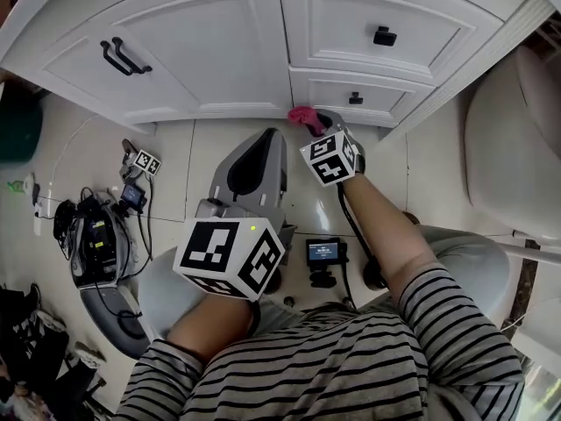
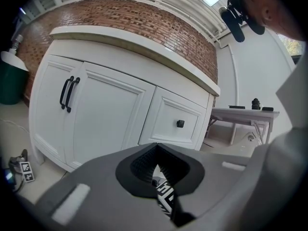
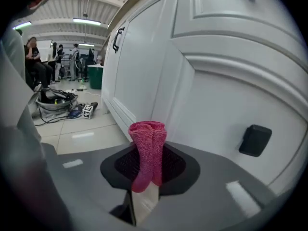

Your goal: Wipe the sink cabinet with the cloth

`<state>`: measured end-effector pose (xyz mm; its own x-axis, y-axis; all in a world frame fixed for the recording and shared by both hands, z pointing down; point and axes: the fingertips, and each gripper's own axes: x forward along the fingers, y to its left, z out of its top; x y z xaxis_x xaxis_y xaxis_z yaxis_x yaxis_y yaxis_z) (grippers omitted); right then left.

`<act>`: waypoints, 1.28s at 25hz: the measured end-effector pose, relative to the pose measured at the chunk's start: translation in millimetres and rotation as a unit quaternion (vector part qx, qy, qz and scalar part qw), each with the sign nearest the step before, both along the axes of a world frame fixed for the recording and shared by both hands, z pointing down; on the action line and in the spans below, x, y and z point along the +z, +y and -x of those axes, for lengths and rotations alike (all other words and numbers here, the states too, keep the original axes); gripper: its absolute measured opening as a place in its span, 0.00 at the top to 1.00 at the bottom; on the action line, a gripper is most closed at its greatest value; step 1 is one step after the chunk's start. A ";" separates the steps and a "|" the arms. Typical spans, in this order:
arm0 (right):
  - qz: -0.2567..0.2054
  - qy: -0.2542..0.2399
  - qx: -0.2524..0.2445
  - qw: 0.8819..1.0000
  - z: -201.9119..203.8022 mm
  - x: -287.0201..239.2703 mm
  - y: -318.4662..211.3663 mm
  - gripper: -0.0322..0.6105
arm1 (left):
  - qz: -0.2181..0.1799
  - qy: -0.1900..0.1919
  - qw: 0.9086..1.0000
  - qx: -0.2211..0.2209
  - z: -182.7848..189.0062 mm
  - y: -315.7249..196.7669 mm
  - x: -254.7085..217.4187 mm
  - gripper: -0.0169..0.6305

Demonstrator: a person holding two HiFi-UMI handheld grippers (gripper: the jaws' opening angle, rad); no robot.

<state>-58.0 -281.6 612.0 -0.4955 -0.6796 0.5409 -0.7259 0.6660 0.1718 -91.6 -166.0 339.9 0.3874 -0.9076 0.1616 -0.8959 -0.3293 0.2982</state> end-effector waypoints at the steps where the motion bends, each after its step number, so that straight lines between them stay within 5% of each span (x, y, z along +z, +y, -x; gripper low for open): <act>1: 0.001 0.006 0.014 1.000 -9.6 4.6 -5.8 0.81 | 0.002 0.000 1.000 0.000 0.5 -1.2 1.3 0.97; 9: 0.023 0.013 0.152 0.988 -164.2 11.6 -16.5 0.80 | 0.005 0.005 1.000 0.010 -7.0 -11.8 3.3 0.97; 15: 0.052 0.032 0.267 0.962 -248.0 14.9 0.1 0.80 | 0.004 -0.011 1.000 0.008 -15.6 -4.7 1.5 0.97; 18: 0.064 0.003 0.320 0.945 -265.6 -10.4 6.7 0.81 | -0.008 -0.025 1.000 0.005 -13.8 -2.6 -3.1 0.97; 22: 0.027 -0.021 0.291 0.956 -256.3 -101.9 19.6 0.81 | -0.033 -0.064 0.997 -0.001 -10.7 4.6 -12.5 0.97; 25: -0.020 -0.087 0.257 0.962 -246.8 -193.4 46.4 0.81 | -0.055 -0.080 0.995 -0.007 -9.0 14.6 -31.4 0.97; 29: -0.095 -0.196 0.208 0.954 -237.9 -291.8 109.4 0.81 | -0.102 -0.103 0.989 -0.012 -7.9 31.4 -68.5 0.97; 32: -0.130 -0.257 0.182 0.940 -230.2 -306.3 152.1 0.80 | -0.128 -0.114 0.985 -0.016 -3.9 50.9 -75.6 0.97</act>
<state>172.2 -129.5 305.7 -0.3546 -0.9311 0.0856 -0.9292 0.3408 -0.1425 -87.7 -115.1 264.3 0.3387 -0.9409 0.0062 -0.9409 -0.3387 -0.0012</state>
